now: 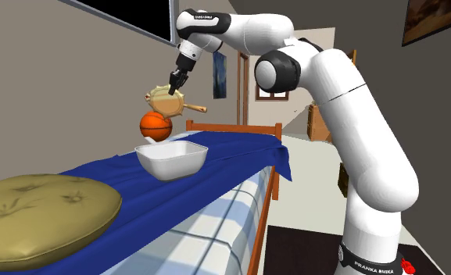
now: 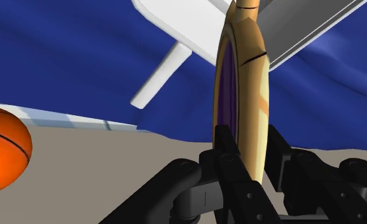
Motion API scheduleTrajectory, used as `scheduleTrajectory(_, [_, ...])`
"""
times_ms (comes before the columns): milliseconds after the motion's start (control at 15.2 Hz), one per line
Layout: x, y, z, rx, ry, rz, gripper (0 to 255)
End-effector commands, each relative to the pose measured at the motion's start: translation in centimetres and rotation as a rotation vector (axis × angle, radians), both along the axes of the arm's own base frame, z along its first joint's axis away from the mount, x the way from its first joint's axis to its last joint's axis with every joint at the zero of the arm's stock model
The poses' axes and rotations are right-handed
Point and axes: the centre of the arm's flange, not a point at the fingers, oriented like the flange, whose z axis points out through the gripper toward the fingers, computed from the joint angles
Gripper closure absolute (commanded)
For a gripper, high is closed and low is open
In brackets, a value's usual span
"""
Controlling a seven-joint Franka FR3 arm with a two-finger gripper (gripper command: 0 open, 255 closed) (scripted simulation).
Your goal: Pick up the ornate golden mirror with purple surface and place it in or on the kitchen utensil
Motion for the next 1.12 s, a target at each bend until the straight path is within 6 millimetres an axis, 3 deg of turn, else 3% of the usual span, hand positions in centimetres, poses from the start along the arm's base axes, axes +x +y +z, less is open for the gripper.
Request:
scheduleTrajectory(0, [0.1,0.0,-1.1,-0.001,-0.001,0.000,255])
scheduleTrajectory(660, [0.1,0.0,-6.8,-0.001,-0.001,0.000,255])
scheduleTrajectory(1056, [0.1,0.0,-6.8,-0.001,-0.001,0.000,255])
